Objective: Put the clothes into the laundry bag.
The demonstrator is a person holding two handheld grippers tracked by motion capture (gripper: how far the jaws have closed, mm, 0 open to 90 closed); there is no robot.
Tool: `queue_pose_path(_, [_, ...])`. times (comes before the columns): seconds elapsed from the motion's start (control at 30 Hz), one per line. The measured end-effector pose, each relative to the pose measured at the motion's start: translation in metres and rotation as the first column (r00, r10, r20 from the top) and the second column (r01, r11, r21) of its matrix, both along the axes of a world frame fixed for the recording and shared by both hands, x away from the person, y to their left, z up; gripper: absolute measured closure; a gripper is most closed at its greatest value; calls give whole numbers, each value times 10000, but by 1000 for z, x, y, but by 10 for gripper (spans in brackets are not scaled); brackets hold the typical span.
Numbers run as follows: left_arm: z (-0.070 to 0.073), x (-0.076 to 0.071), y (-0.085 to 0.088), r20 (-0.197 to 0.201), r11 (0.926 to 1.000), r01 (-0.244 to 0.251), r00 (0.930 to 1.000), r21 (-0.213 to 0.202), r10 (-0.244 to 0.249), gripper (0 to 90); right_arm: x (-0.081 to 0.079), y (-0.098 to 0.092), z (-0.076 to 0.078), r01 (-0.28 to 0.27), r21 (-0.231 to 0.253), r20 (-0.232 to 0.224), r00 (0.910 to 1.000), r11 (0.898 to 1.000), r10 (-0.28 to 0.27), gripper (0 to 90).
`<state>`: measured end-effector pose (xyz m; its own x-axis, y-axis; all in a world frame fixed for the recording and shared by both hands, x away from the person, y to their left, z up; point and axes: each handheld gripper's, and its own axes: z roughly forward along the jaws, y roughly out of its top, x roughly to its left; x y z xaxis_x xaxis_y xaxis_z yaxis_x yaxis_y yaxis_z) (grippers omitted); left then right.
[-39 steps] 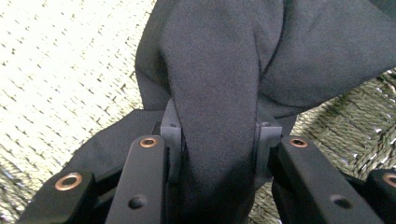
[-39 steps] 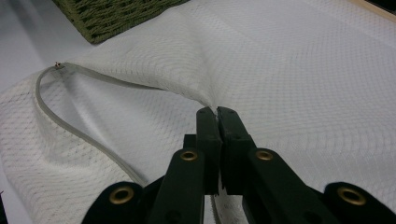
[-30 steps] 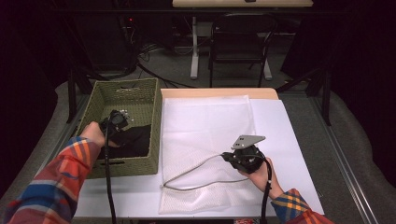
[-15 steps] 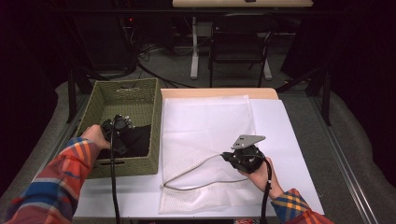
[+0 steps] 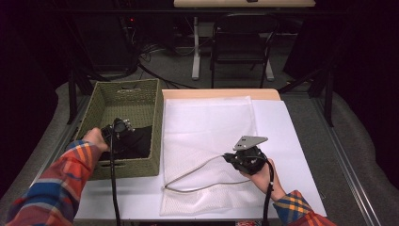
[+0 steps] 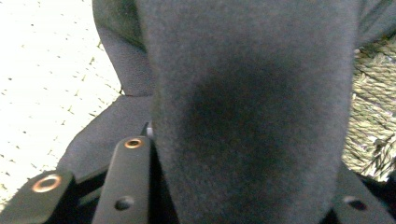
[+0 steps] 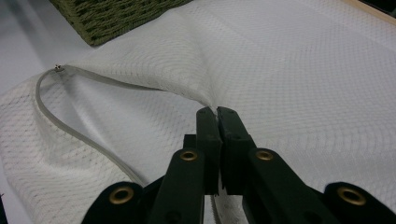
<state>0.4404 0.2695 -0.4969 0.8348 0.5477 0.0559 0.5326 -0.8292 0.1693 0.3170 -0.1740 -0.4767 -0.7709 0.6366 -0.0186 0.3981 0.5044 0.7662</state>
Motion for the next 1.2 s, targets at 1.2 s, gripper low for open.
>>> queue_pose_path(1.2, [53, -24, 5, 1341, 9955, 27, 9909, -942, 100, 618, -1, -5, -3, -18, 13, 53, 10000, 10000, 18, 882])
